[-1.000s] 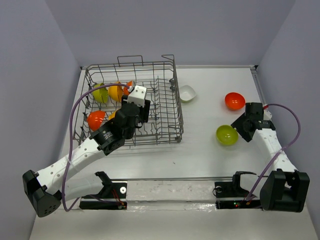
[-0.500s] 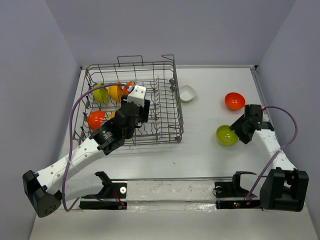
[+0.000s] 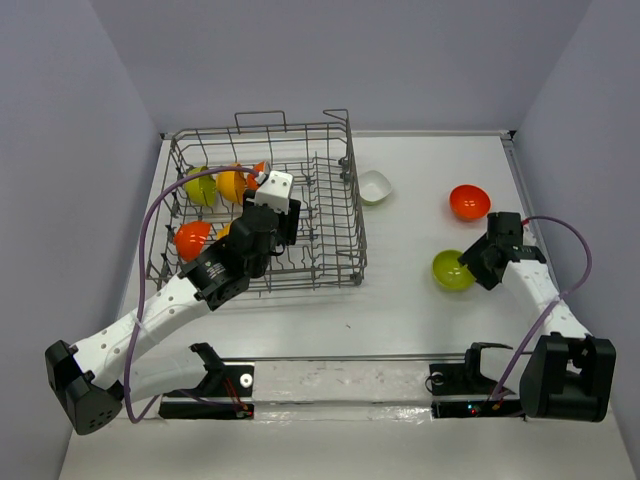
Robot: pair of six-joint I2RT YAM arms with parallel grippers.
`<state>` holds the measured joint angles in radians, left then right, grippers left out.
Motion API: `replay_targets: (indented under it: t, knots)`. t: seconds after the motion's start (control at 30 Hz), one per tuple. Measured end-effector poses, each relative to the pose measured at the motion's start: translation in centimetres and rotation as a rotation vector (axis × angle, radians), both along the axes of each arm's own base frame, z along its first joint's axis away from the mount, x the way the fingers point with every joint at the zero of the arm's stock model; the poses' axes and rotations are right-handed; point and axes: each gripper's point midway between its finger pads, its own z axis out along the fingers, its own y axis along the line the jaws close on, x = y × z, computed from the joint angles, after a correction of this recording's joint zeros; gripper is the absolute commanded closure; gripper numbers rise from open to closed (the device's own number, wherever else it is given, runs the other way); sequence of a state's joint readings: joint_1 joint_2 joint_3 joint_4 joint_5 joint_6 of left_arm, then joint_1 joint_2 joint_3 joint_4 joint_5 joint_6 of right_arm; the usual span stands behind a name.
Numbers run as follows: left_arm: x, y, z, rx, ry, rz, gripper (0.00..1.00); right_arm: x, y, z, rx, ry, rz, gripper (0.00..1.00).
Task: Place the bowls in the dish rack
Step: Pick up the bowl from the center of the board.
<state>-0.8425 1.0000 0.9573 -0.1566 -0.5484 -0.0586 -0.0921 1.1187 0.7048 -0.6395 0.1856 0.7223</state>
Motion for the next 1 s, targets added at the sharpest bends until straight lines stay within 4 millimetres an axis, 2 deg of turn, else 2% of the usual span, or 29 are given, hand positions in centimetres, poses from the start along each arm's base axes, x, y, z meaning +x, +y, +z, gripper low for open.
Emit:
replay_targets:
  t: [0.3,0.43,0.47,0.57,0.63,0.8,1.0]
  knots:
    - [0.0,-0.1,0.0,-0.002,0.001,-0.005,0.34,0.1,0.1,-0.4,0.006,0.013,0.007,0.53]
    - [0.0,-0.2,0.0,-0.003,0.002,-0.009,0.34,0.3,0.1,-0.4,0.006,0.004,0.012,0.67]
    - [0.0,-0.2,0.0,-0.003,0.002,-0.010,0.34,0.4,0.2,-0.4,0.009,0.001,0.014,0.76]
    - [-0.1,-0.3,0.0,-0.004,0.003,-0.014,0.34,0.8,0.5,-0.5,0.025,-0.013,0.024,0.91]
    - [-0.1,-0.3,-0.1,-0.004,0.004,-0.016,0.34,0.8,1.0,-0.8,0.051,-0.018,0.036,0.95]
    - [0.0,-0.5,-0.3,0.001,0.010,-0.019,0.34,1.5,1.8,-0.9,0.089,-0.041,0.058,0.94]
    - [0.1,-0.6,-0.6,0.005,0.016,-0.024,0.34,1.9,2.0,-0.7,0.097,-0.059,0.076,0.87]
